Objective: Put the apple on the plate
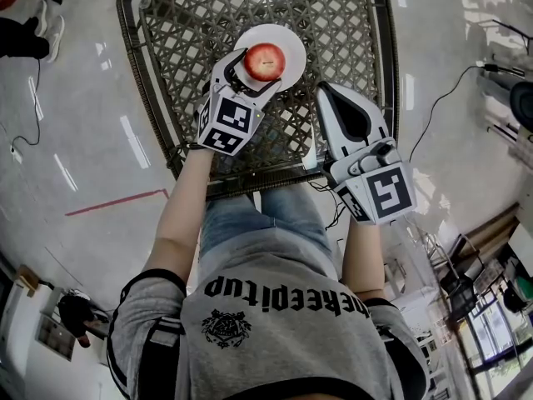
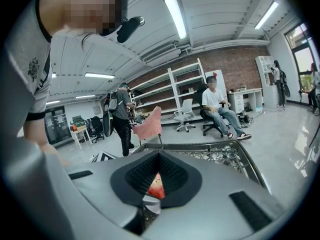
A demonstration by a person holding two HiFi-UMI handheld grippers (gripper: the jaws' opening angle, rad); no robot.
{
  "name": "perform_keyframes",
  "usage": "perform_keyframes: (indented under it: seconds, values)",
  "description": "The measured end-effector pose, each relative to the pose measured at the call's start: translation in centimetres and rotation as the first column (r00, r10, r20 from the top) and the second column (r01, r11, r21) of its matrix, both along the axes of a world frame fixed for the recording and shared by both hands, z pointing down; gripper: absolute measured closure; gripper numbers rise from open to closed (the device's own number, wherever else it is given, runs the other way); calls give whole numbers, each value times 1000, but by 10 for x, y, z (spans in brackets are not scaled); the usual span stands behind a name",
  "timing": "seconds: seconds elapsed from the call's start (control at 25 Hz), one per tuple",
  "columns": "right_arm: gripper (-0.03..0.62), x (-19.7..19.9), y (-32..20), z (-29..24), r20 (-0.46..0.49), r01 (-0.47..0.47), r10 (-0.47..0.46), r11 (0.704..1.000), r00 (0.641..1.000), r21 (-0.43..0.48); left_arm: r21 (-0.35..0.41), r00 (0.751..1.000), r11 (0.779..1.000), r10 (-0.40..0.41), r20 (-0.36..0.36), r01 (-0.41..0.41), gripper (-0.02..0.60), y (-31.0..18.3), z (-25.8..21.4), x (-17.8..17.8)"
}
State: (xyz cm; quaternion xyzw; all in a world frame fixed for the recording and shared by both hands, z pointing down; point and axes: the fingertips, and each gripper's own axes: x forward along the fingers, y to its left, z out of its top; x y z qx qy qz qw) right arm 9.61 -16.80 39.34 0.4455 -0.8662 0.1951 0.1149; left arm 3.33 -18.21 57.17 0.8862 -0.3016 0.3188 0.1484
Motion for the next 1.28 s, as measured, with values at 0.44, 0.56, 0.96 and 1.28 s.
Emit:
perform_keyframes:
  seconds: [0.44,0.56,0.96,1.28]
  values:
    - [586,-7,-1,-1,-3,3,-3,1000,1000,3,-23,1000,1000,11,-16,-11,172,1,1,-3]
    - [586,-9,-2,-1,-4,6,-6,1000,1000,3,-31,1000,1000,4,-25,-5,164,1,1,-5]
    - [586,-15,-4,-5,-1,16,-16,1000,1000,9,-24,998,1000,-6,-63,5,164,1,-12,-8]
    - [586,-27,-2,-10,-2,22,-22,1000,1000,19,-19,995,1000,21,-97,-23,163,13,-28,-12]
